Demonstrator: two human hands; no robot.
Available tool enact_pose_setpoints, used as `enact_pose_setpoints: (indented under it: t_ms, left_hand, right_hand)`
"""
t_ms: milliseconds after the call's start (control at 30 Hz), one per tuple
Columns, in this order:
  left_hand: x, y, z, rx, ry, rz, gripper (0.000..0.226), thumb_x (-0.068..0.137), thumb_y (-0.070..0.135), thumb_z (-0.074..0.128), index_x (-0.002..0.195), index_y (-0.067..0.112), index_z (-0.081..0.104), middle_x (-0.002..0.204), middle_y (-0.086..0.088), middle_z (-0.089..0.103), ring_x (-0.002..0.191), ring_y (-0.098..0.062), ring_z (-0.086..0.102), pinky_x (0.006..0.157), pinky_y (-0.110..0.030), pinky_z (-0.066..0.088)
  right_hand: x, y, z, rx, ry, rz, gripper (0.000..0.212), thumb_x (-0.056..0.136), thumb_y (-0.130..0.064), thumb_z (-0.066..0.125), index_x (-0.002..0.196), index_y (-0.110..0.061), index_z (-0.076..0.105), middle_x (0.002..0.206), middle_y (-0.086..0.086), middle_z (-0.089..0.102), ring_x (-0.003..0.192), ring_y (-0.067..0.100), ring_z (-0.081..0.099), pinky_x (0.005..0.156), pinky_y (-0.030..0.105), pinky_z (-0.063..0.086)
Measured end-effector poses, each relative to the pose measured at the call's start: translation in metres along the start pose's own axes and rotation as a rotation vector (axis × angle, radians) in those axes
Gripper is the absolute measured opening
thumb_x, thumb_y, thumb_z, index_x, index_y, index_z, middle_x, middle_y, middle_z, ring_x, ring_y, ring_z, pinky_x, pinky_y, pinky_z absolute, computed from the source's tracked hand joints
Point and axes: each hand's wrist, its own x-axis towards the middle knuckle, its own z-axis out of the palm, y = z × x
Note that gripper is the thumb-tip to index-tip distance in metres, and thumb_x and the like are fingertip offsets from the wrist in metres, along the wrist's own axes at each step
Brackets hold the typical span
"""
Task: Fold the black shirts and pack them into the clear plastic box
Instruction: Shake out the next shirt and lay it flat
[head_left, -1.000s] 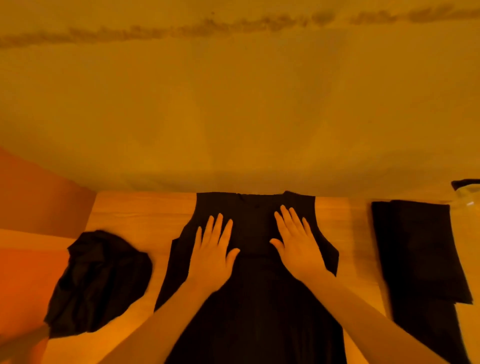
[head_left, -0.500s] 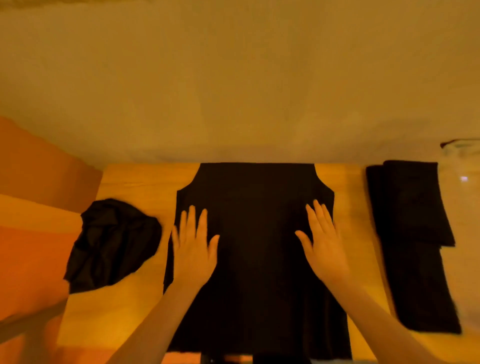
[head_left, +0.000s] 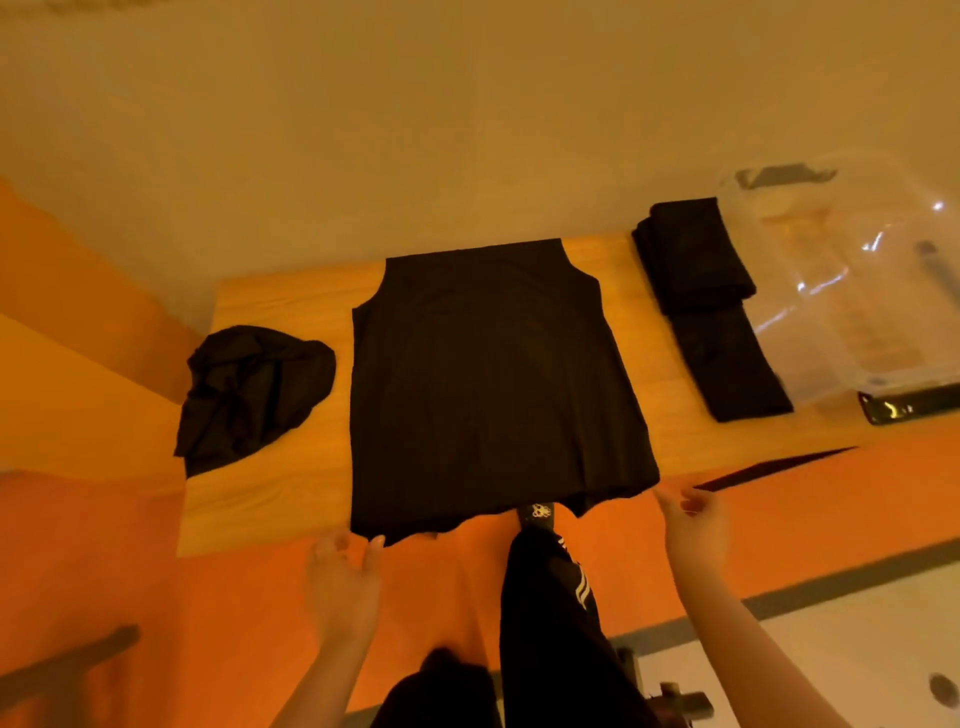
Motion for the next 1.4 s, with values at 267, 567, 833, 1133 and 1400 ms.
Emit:
enact_pose_setpoints:
  t_ms: [267,567,833,1133,1400]
  left_hand:
    - [0.004,0.013,0.001,-0.583,-0.262,-0.234,0.057,0.091,0.019,0.058,0.143,0.019,0.033,0.147,-0.008,0.036,0.136,-0.03,0.03,0.108,-0.046,0.024]
    - [-0.005,0.025,0.01,-0.576,-0.26,-0.314,0.045,0.093,0.019,0.056,0.134,0.006,0.046,0.138,-0.016,0.046,0.13,-0.032,0.038,0.104,-0.04,0.029]
    - [-0.023,0.018,0.004,-0.709,-0.13,-0.301,0.04,0.098,0.022,0.045,0.133,0.004,0.046,0.131,-0.016,0.052,0.119,-0.033,0.05,0.1,-0.046,0.04]
    - [-0.043,0.016,-0.022,-0.715,-0.541,-0.323,0.039,0.076,0.018,0.074,0.109,0.002,0.062,0.097,-0.008,0.068,0.086,-0.022,0.061,0.071,-0.032,0.047]
    - [-0.043,0.02,-0.031,-0.497,-0.234,-0.148,0.013,0.094,0.021,0.053,0.09,0.012,0.061,0.083,-0.005,0.062,0.082,-0.027,0.061,0.074,-0.035,0.047]
  right_hand:
    - [0.003,-0.021,0.007,0.23,-0.456,0.272,0.05,0.089,-0.017,0.061,0.134,-0.002,0.043,0.135,0.018,0.048,0.128,0.034,0.039,0.099,0.038,0.034]
    - [0.016,-0.018,-0.034,0.125,-0.598,0.009,0.013,0.087,-0.011,0.062,0.1,-0.01,0.064,0.093,-0.001,0.066,0.102,0.023,0.06,0.072,0.023,0.045]
    - [0.034,-0.019,-0.062,0.213,-0.66,0.074,0.026,0.088,-0.019,0.06,0.108,-0.002,0.063,0.107,0.019,0.067,0.098,0.03,0.065,0.083,0.039,0.052]
    - [0.029,-0.01,-0.062,0.344,-0.534,0.223,0.022,0.098,-0.021,0.043,0.108,-0.008,0.058,0.105,0.014,0.063,0.096,0.029,0.061,0.073,0.038,0.051]
    - [0.029,-0.025,-0.076,0.147,-0.506,0.169,0.012,0.093,-0.014,0.055,0.09,-0.003,0.059,0.088,0.013,0.058,0.077,0.022,0.056,0.059,0.029,0.043]
